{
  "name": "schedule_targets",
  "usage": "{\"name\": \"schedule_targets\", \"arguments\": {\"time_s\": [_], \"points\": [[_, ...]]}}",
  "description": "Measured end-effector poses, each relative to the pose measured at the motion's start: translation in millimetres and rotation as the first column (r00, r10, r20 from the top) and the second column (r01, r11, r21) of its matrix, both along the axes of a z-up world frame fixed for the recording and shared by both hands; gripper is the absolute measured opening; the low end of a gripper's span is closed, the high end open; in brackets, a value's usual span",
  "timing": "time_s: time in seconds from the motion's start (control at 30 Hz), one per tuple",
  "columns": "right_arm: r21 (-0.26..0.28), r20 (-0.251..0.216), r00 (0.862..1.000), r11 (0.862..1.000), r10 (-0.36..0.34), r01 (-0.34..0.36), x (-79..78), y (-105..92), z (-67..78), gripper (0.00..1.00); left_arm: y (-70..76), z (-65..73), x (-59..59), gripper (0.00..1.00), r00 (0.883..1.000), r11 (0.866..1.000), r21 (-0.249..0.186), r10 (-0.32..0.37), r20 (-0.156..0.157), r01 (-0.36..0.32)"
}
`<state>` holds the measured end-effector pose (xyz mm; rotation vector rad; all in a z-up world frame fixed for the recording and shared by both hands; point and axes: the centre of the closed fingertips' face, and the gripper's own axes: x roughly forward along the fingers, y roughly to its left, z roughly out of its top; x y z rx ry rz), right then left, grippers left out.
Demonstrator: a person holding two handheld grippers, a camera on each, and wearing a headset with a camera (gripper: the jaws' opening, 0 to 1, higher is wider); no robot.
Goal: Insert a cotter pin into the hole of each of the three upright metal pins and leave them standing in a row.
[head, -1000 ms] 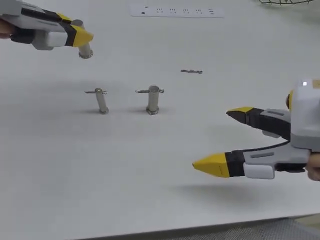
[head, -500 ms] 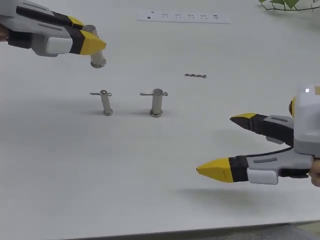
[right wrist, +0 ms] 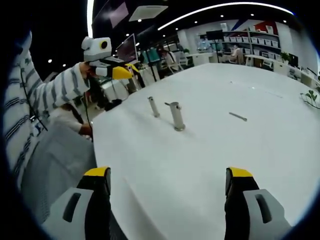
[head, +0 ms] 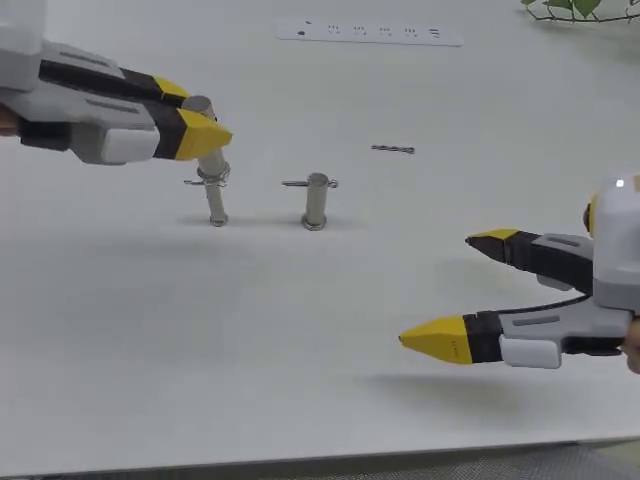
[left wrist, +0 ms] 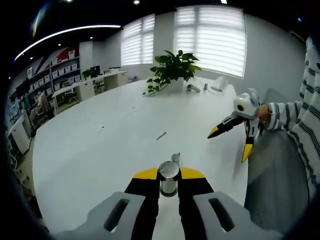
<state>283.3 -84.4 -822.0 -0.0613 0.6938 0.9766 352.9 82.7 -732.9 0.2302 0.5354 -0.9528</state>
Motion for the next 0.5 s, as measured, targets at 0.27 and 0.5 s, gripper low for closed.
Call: {"name": "schedule_targets", "arguments": {"time_s": [0.27,0.5], "points": [[0.002,-0.007,1.0,1.0,0.001,-0.001,-2.1,0.5,-0.6,0.96,-0.1,-26.4,-16.5,0.11,0.999,1.0,-0.007,0.019,-0.047,-0.019],[-0.007,-0.017,1.0,1.0,0.004,-0.004,-3.8,1.0,-4.0,0.96,-6.8,-44.1,-27.6,0.11,1.0,1.0,0.03,0.009,-0.019,-0.009]]}}
